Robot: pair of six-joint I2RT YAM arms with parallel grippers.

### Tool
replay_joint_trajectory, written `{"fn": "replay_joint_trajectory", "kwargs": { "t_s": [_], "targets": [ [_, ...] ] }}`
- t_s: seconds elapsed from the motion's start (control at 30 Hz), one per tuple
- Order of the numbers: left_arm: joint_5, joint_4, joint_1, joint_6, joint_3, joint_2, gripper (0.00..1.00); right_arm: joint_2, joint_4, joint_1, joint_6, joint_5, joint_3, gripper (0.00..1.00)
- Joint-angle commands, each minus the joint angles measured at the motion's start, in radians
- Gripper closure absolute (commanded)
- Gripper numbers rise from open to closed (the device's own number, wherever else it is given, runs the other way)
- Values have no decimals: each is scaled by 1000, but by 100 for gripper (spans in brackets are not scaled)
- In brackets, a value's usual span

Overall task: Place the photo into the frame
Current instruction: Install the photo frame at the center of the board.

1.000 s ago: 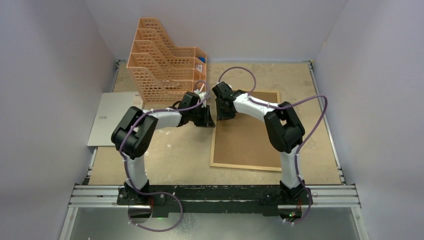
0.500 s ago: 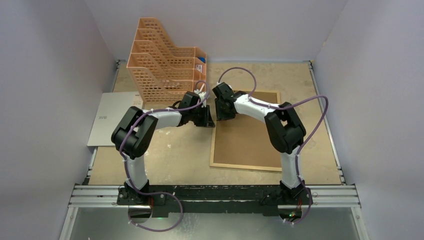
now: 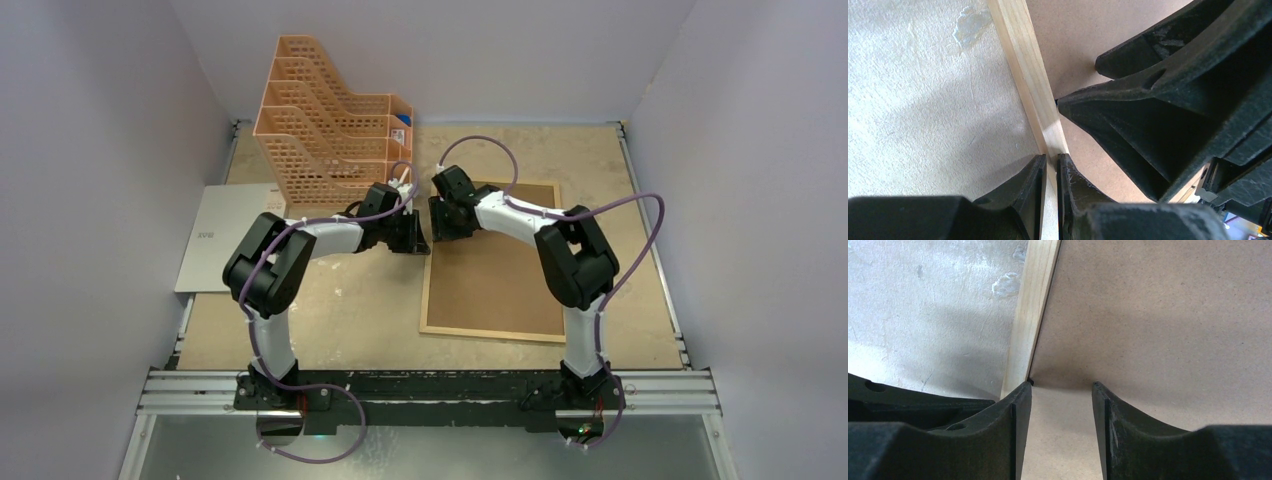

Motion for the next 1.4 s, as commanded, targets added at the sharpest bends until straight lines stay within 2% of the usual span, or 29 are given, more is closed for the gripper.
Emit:
{"fn": "replay_joint_trajectory", "kwargs": {
  "t_s": [0.0, 0.17, 0.47, 1.0, 1.17, 1.27, 1.37],
  "targets": [
    [-104, -100, 19, 41, -15, 62, 85, 158, -106, -3, -2, -103, -98, 49],
    [-97, -96, 19, 47, -19, 62, 86, 191, -106, -3, -13, -54, -89, 50],
    [-96, -99, 19, 56, -26, 60, 87, 309, -201, -2, 24, -6, -23, 53],
    [-114, -127, 20, 89, -15, 46, 87, 422, -308, 31, 53, 60, 71, 49],
    [-152, -134, 20, 99, -19, 31, 87, 457, -331, 57, 62, 112, 84, 53],
    [-150, -131, 20, 101, -21, 20, 87, 429, -315, 56, 71, 126, 70, 55],
    [-127, -124, 20, 100, -25, 5, 87, 322, -269, 56, 89, 110, 35, 51]
  ]
}}
